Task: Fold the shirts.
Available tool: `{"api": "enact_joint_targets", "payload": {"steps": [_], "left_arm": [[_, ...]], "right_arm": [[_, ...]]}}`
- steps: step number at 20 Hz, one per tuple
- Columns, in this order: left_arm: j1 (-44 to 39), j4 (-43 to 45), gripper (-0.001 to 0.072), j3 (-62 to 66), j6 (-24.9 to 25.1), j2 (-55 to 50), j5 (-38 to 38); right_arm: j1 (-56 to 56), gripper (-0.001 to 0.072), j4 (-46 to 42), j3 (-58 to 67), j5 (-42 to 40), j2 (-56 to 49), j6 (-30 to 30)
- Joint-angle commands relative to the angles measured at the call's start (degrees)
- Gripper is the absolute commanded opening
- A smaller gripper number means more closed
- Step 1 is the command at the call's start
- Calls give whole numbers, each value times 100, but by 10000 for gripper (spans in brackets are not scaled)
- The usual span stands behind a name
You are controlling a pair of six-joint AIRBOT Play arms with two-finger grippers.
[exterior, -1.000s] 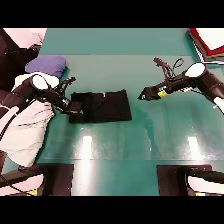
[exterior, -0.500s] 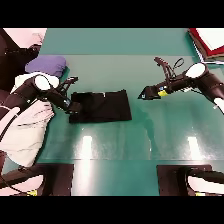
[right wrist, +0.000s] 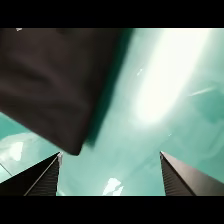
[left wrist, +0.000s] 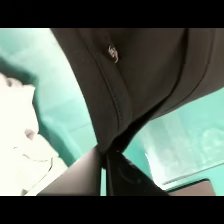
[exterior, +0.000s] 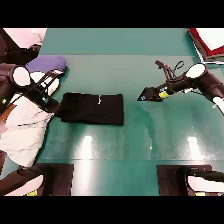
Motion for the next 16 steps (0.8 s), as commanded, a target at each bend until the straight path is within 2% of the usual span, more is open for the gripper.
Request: {"api": "enact_joint_targets", "payload": {"steps": [1, 3, 6, 7, 10, 14, 15, 16], "left_arm": [[-2, -179, 40, 31, -107, 68, -127], [-2, -595, 40, -33, -46, 68, -262], [-2, -369, 40, -343, -63, 66, -42], [-2, -317, 40, -468, -72, 66, 219], [-2, -435, 40, -876, -114, 66, 1040], [-2, -546, 44, -929, -107, 66, 1626], [-2, -608, 303, -929, -109, 66, 1668], [-2, -691, 720, -931, -286, 66, 1705]], "right_arm": [[9, 702, 437, -2, -33, -479, 111], [66, 699, 726, 0, -46, -859, 109], [184, 690, 1080, 0, -144, -1193, 98], [223, 659, 1119, 0, -164, -1207, 83], [245, 658, 1106, 4, -170, -1078, 83], [245, 658, 1097, 4, -251, -723, 83], [247, 658, 1097, 4, -278, -645, 83], [245, 658, 1097, 4, -295, -577, 83]]}}
